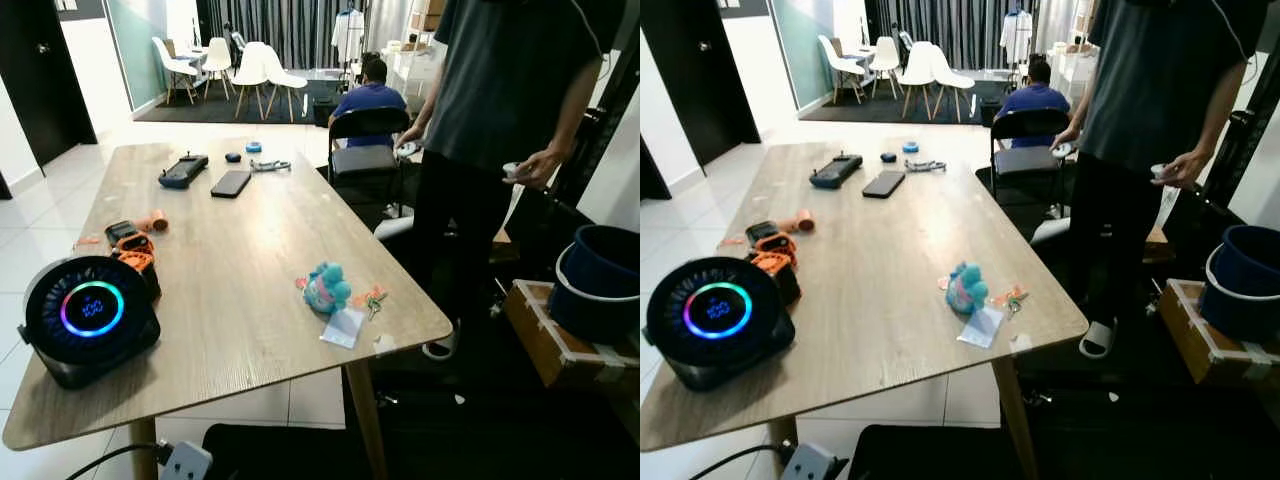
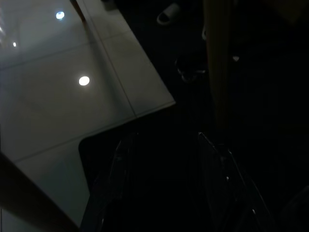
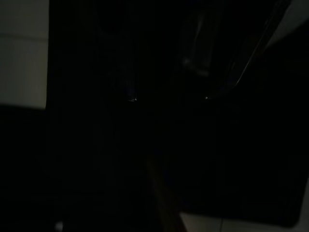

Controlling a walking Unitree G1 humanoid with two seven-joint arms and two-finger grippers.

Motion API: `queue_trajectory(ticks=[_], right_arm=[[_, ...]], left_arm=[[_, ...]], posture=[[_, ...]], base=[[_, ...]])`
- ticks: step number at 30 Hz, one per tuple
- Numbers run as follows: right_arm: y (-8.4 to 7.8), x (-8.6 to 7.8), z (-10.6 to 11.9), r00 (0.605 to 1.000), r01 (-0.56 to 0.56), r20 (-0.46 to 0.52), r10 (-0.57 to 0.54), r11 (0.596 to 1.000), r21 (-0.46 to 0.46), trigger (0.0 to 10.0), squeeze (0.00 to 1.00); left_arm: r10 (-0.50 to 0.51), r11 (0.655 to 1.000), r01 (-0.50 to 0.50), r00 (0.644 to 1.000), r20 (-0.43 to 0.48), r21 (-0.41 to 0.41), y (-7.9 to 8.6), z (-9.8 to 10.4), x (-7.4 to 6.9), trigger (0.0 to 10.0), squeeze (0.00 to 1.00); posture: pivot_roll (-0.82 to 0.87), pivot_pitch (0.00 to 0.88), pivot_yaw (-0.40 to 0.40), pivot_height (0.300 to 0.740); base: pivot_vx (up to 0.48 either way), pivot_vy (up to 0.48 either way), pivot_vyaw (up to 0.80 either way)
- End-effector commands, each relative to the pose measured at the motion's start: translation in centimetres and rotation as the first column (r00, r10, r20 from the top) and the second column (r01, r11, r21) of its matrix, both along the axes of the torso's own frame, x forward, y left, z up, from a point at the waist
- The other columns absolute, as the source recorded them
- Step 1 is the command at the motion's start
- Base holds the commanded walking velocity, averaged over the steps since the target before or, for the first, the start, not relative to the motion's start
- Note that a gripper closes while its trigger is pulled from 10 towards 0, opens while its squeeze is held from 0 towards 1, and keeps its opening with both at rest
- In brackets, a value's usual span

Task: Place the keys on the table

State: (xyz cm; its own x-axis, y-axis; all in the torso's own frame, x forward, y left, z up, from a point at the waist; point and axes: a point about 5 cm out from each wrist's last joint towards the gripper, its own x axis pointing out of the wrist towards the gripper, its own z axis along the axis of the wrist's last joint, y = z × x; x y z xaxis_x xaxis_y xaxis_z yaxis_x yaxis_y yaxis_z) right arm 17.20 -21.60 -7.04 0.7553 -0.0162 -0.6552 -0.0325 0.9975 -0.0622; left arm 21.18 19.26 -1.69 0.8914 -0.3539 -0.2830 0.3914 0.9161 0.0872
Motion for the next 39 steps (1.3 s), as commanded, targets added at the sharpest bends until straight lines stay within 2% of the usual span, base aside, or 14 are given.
queue_trajectory(ticks=[1,3,5,11,13,14,16,21,25,27,34,39], right_arm=[[0.2,-1.0,-0.6,0.999,0.016,-0.047,-0.016,1.0,0.004,10.0,0.0],[0.2,-1.4,-1.0,0.996,0.051,-0.071,-0.05,0.999,0.006,10.0,0.0],[-0.1,-2.4,-1.5,0.981,0.155,-0.119,-0.153,0.988,0.005,10.0,0.0],[-0.6,-3.6,-2.1,0.945,0.282,-0.173,-0.277,0.959,0.005,10.0,0.0],[-0.6,-3.8,-2.3,0.936,0.305,-0.194,-0.295,0.952,0.022,10.0,0.0],[-0.5,-3.8,-2.3,0.935,0.304,-0.2,-0.293,0.952,0.026,10.0,0.0],[-0.5,-3.9,-2.4,0.935,0.301,-0.203,-0.29,0.953,0.027,10.0,0.0],[-0.5,-4.3,-2.6,0.93,0.297,-0.233,-0.284,0.954,0.022,10.0,0.0],[-0.3,-4.5,-2.8,0.93,0.282,-0.248,-0.27,0.959,0.012,10.0,0.0],[-0.2,-4.5,-2.7,0.932,0.284,-0.241,-0.271,0.959,0.02,10.0,0.0],[0.0,-4.5,-2.8,0.932,0.283,-0.242,-0.271,0.959,0.018,10.0,0.0],[0.0,-4.5,-2.8,0.94,0.261,-0.233,-0.249,0.965,0.02,10.0,0.0]], left_arm=[[0.025,1.0,-0.025,0.999,-0.024,-0.002,0.0,-0.6,-0.6,10.0,0.0],[0.08,0.997,-0.08,0.996,-0.027,-0.011,0.4,-0.7,-0.5,10.0,0.0],[0.203,0.978,-0.205,0.977,-0.061,-0.031,1.3,-1.0,-0.4,10.0,0.0],[0.308,0.951,-0.31,0.94,-0.147,0.013,2.2,-2.2,-0.9,10.0,0.0],[0.323,0.946,-0.321,0.929,-0.182,0.041,2.3,-2.6,-1.1,10.0,0.0],[0.305,0.952,-0.306,0.933,-0.19,0.027,2.2,-2.7,-1.2,10.0,0.0],[0.291,0.956,-0.294,0.937,-0.193,0.013,2.1,-2.7,-1.3,10.0,0.0],[0.297,0.955,-0.295,0.934,-0.198,0.042,2.0,-3.0,-1.5,10.0,0.0],[0.251,0.967,-0.237,0.944,-0.213,0.088,1.4,-3.2,-1.5,10.0,0.0],[0.244,0.97,-0.234,0.94,-0.24,0.067,1.3,-3.4,-1.6,10.0,0.0],[0.262,0.965,-0.254,0.932,-0.251,0.066,1.5,-3.7,-2.0,10.0,0.0],[0.3,0.954,-0.297,0.924,-0.237,0.051,1.6,-3.5,-1.7,10.0,0.0]], posture=[[0.03,0.091,-0.002,0.74],[0.02,0.088,0.0,0.74],[0.02,0.081,0.007,0.74],[0.02,0.074,0.013,0.74],[0.02,0.074,0.013,0.74],[0.02,0.067,0.017,0.74],[0.02,0.065,0.019,0.74],[0.02,0.058,0.021,0.74],[0.02,0.055,0.021,0.74],[0.02,0.054,0.022,0.74],[0.01,0.044,0.028,0.74],[0.02,0.038,0.028,0.74]], base=[[0.0,0.0,0.0],[0.0,0.0,0.0],[0.0,0.0,0.0],[0.0,0.0,0.0],[0.0,0.0,0.0],[0.0,0.0,0.0],[0.0,0.0,0.0],[0.0,0.0,0.0],[0.0,0.0,0.0],[0.0,0.0,0.0],[0.0,0.0,0.0],[0.0,0.0,0.0]])
